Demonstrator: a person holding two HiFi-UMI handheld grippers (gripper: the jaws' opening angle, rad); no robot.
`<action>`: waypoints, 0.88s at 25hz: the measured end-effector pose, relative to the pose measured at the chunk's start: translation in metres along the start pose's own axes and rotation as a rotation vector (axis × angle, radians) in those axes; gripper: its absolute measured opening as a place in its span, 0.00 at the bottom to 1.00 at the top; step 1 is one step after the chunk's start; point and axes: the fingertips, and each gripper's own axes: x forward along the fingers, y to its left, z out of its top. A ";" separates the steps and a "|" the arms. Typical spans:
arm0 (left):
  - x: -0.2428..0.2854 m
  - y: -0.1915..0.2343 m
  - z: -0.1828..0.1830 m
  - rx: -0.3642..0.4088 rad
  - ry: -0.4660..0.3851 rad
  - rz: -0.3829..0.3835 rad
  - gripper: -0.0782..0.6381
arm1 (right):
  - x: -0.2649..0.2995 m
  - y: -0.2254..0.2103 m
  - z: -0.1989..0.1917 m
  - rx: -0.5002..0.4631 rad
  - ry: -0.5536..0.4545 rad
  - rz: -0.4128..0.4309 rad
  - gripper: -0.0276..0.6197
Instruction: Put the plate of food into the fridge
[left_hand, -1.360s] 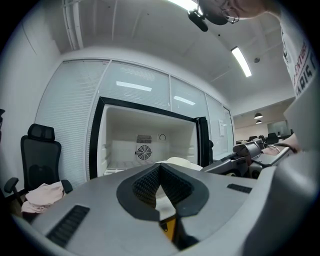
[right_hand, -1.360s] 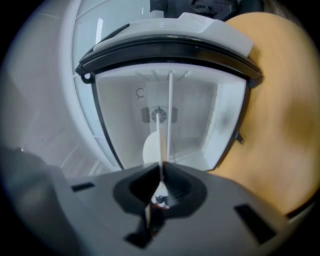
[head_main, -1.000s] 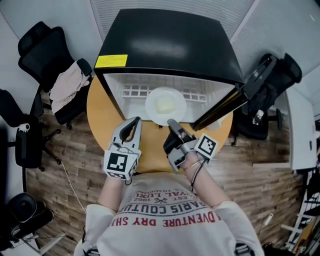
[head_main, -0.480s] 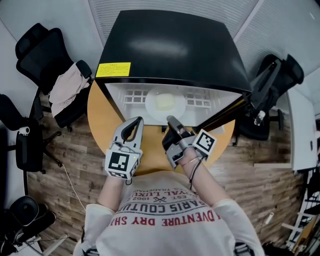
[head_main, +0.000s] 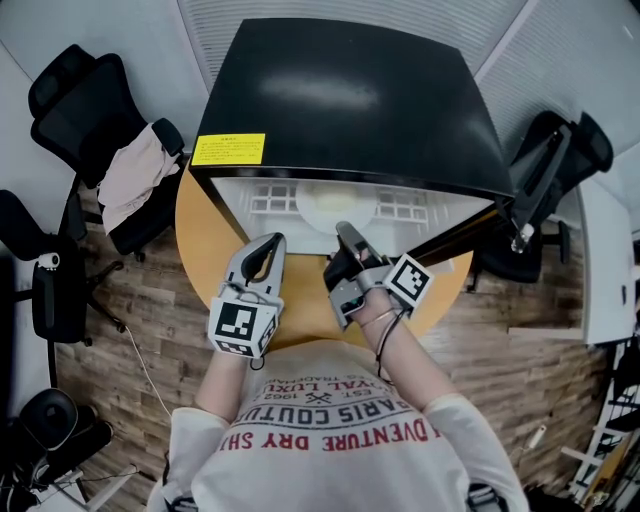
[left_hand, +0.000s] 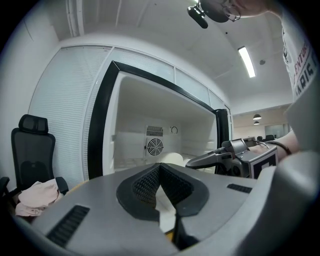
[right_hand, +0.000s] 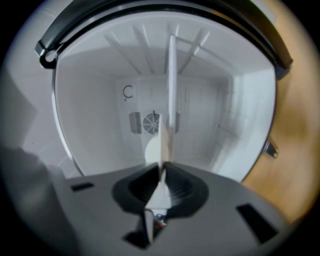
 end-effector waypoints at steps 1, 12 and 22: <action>0.001 0.001 -0.002 -0.003 0.005 -0.001 0.15 | 0.001 0.000 0.001 -0.006 -0.005 0.001 0.13; 0.008 0.004 -0.012 -0.026 0.032 -0.008 0.15 | 0.015 -0.012 0.011 -0.042 -0.026 -0.007 0.29; 0.009 0.004 -0.015 -0.027 0.039 -0.005 0.15 | 0.016 -0.013 0.012 -0.099 -0.007 -0.011 0.35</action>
